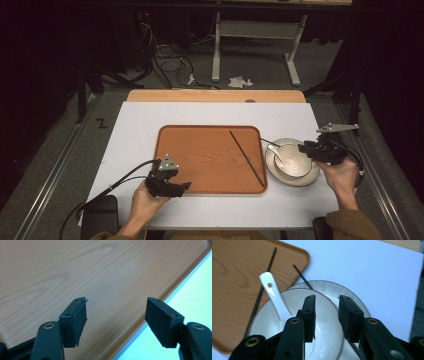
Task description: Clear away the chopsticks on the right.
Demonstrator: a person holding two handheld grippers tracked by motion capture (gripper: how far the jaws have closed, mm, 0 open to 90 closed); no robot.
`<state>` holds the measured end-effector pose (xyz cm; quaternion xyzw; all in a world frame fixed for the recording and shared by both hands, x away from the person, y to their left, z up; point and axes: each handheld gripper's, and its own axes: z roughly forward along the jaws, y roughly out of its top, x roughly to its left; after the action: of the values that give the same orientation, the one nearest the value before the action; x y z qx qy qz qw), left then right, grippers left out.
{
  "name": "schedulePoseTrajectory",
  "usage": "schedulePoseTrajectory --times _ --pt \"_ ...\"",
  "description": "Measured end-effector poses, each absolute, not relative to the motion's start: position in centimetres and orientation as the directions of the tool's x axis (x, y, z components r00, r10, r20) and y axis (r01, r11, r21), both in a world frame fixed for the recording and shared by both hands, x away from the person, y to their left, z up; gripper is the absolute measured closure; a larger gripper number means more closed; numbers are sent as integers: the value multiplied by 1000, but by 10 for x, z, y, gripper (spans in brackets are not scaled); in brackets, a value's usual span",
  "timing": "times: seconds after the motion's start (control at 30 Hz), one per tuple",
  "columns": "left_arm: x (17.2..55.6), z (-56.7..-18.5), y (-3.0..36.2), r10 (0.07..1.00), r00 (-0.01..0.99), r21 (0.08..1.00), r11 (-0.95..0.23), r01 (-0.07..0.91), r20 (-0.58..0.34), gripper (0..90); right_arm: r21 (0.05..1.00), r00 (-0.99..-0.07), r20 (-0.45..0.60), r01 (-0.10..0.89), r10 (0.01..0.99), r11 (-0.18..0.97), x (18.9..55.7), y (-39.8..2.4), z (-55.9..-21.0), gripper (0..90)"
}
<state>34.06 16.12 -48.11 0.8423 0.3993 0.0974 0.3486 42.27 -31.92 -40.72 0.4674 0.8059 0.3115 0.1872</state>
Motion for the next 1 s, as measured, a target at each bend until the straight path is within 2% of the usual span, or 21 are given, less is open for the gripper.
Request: schedulePoseTrajectory --times 0.33,0.7,1.0 --pt "340 -482 161 741 662 663 -439 606 -114 336 625 -393 -43 707 919 331 427 -351 -419 707" --pt "341 -482 161 741 661 662 -439 608 -116 335 503 -430 -75 763 900 406 433 -349 -438 701" --pt "340 -481 161 741 662 665 -439 604 -113 335 467 -453 -70 772 889 431 435 -347 -446 702"
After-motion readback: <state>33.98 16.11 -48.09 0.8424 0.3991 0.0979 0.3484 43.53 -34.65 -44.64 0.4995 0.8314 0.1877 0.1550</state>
